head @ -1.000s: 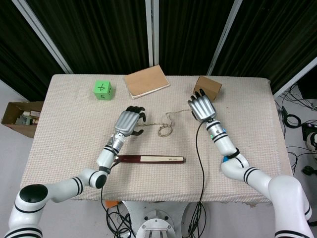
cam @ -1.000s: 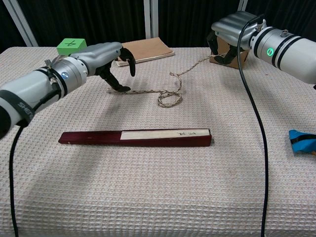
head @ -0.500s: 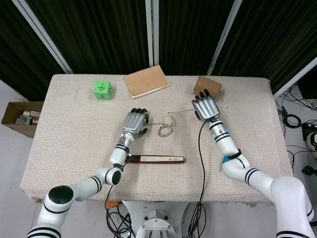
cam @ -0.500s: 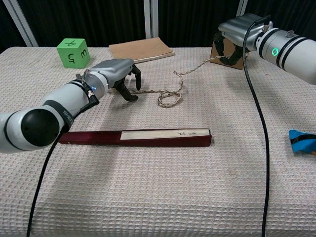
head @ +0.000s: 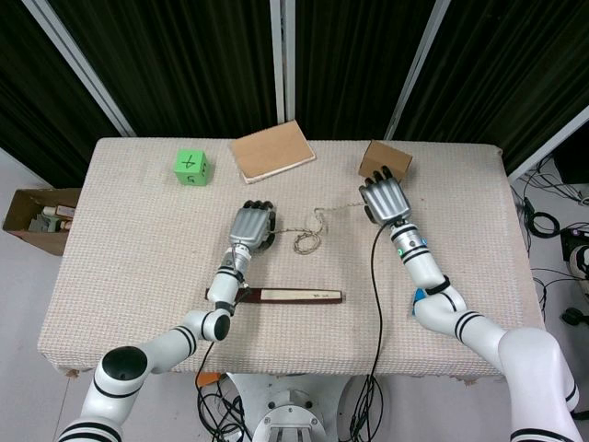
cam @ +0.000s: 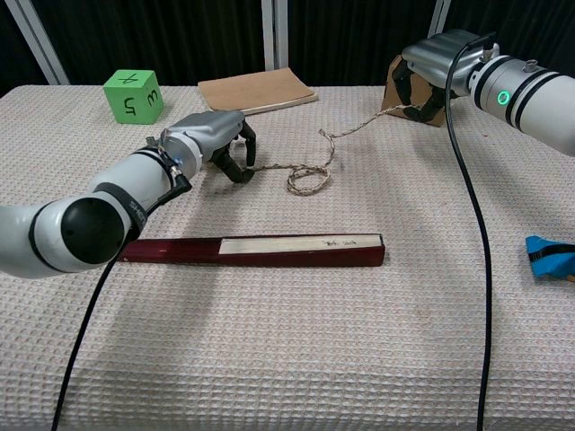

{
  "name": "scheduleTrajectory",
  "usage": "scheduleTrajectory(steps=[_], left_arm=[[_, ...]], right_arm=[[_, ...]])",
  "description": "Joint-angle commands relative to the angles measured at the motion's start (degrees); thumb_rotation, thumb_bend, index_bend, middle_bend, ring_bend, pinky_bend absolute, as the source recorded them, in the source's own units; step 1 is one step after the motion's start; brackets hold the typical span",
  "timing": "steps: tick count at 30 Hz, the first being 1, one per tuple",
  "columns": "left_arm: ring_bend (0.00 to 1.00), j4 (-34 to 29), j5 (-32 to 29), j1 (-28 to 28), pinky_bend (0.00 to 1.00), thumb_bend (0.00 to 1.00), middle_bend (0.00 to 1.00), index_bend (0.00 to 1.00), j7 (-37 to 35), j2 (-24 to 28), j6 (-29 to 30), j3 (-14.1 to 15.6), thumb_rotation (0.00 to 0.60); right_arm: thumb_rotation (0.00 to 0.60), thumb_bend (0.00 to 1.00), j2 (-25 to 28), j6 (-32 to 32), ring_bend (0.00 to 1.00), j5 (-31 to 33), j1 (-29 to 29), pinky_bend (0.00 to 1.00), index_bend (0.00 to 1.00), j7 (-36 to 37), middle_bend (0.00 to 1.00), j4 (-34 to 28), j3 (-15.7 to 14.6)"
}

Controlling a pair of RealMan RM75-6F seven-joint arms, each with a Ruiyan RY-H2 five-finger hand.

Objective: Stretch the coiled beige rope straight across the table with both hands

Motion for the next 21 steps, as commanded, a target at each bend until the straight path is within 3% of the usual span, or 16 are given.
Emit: scheduleTrajectory(steps=[1, 11, 16, 21], left_arm=[[0.16, 0.91, -0.39, -0.26, 0.16, 0.38, 0.21, 0.54, 0.25, -0.44, -0.34, -0.3, 0.6], [0.16, -0.09, 0.43, 0.8, 0.16, 0.45, 0.24, 0.6, -1.9, 0.28, 1.63, -0.65, 0.6], [0.16, -7.56, 4.32, 5.37, 0.16, 0.46, 0.24, 0.61, -5.92, 5.61, 6.21, 1.73, 0.6], [0.16, -18.38, 7.77, 12.67, 0.17, 0.46, 0.24, 0.61, -8.65, 15.01, 9.68, 6.1, 0.6]], right_arm=[[0.6, 0.47, -0.07, 0.0, 0.21, -0.1, 0.03, 0.2, 0.7, 0.19, 0.41, 0.18, -0.05], [0.6, 0.48, 0.83, 1.19, 0.22, -0.75, -0.71, 0.2, 0.71, 1.28, 0.42, -0.65, -0.35], [0.6, 0.48, 4.99, 4.38, 0.22, -1.44, -3.43, 0.2, 0.73, 1.31, 0.44, -6.74, -0.96], [0.6, 0.48, 11.27, 7.99, 0.23, -0.37, -8.98, 0.22, 0.79, -0.72, 0.48, -15.74, -2.7]])
